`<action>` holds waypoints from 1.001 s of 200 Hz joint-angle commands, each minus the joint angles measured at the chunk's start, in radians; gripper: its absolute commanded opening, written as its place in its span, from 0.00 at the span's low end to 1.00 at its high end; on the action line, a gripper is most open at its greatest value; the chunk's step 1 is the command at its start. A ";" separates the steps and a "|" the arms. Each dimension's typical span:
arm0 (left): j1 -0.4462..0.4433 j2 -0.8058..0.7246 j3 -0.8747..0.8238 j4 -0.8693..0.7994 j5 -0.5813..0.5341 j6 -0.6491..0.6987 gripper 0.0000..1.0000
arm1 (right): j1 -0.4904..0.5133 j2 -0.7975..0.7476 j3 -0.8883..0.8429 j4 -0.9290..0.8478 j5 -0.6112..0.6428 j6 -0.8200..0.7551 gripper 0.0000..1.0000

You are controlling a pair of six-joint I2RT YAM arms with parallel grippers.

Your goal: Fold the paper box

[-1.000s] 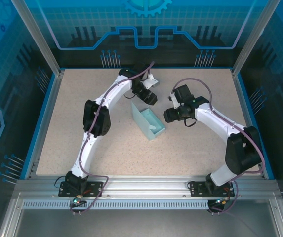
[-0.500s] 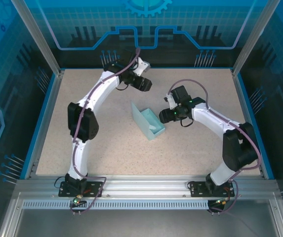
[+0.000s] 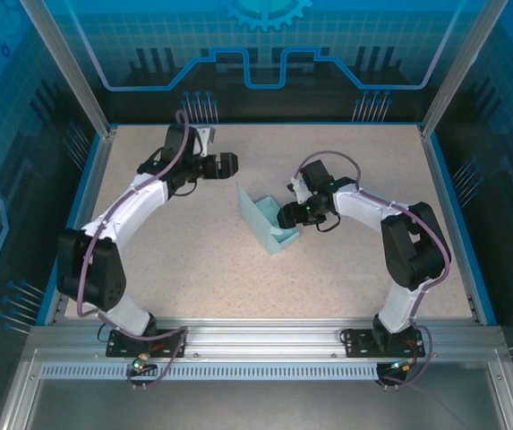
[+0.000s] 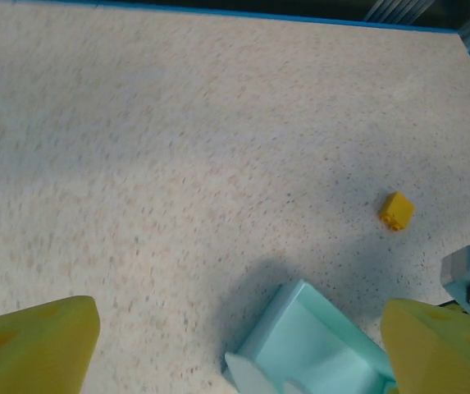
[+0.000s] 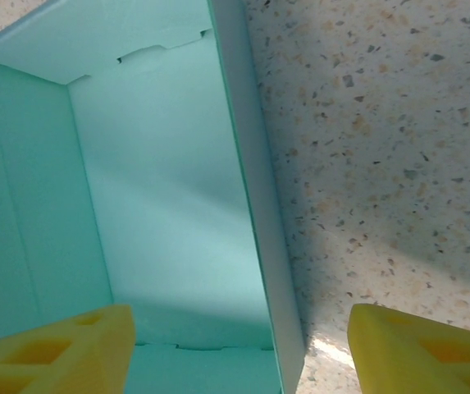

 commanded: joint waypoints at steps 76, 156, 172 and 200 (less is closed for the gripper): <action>0.052 -0.286 -0.408 0.189 -0.049 -0.194 0.95 | -0.022 -0.047 -0.100 0.026 -0.168 0.025 0.66; 0.063 -0.339 -0.530 0.267 -0.044 -0.268 0.94 | 0.024 -0.127 -0.248 0.203 -0.262 0.157 0.65; 0.065 -0.340 -0.531 0.261 -0.051 -0.265 0.94 | 0.054 -0.126 -0.260 0.236 -0.256 0.184 0.65; 0.076 -0.353 -0.539 0.256 -0.061 -0.263 0.94 | 0.118 -0.109 -0.266 0.298 -0.258 0.234 0.64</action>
